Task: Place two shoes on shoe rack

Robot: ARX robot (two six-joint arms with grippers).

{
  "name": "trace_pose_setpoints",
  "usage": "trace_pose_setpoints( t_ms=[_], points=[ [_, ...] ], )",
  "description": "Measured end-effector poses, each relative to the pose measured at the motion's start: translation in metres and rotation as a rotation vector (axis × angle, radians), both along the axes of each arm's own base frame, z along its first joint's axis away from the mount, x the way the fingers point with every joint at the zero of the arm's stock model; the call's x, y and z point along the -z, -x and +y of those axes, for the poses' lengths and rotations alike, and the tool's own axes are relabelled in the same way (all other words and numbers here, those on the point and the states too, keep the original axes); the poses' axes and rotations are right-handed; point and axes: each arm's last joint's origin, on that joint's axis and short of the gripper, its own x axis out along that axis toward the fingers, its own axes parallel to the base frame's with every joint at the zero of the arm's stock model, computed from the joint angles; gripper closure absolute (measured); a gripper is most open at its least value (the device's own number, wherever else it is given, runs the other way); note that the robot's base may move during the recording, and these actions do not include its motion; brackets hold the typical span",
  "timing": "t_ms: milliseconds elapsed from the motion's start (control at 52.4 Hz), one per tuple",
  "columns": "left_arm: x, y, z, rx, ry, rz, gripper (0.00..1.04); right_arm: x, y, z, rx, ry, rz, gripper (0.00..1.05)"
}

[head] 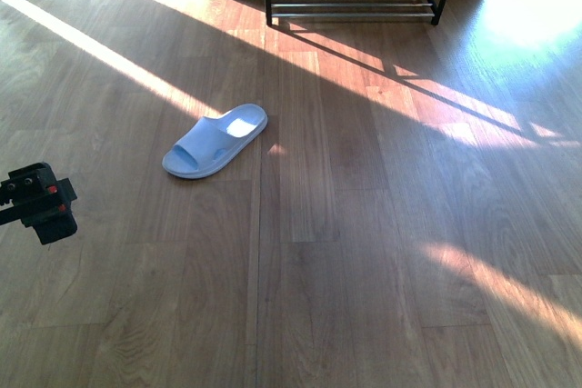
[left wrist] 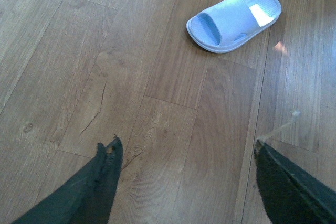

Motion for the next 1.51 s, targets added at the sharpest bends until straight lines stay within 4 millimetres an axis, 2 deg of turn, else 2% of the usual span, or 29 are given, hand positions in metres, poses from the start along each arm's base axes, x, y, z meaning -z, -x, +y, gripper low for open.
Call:
trace_pose_setpoints(
  t_ms=[172, 248, 1507],
  points=[
    [0.0000, 0.0001, 0.0000, 0.002, -0.003, 0.001, 0.08, 0.0000, 0.0000, 0.0000, 0.000, 0.000, 0.000, 1.03],
    [0.0000, 0.0001, 0.0000, 0.002, -0.003, 0.001, 0.10, 0.0000, 0.0000, 0.0000, 0.000, 0.000, 0.000, 1.03],
    [0.0002, 0.0009, 0.0001, 0.004, -0.006, 0.003, 0.09, 0.0001, 0.0002, 0.0000, 0.000, 0.000, 0.000, 1.03]
  ],
)
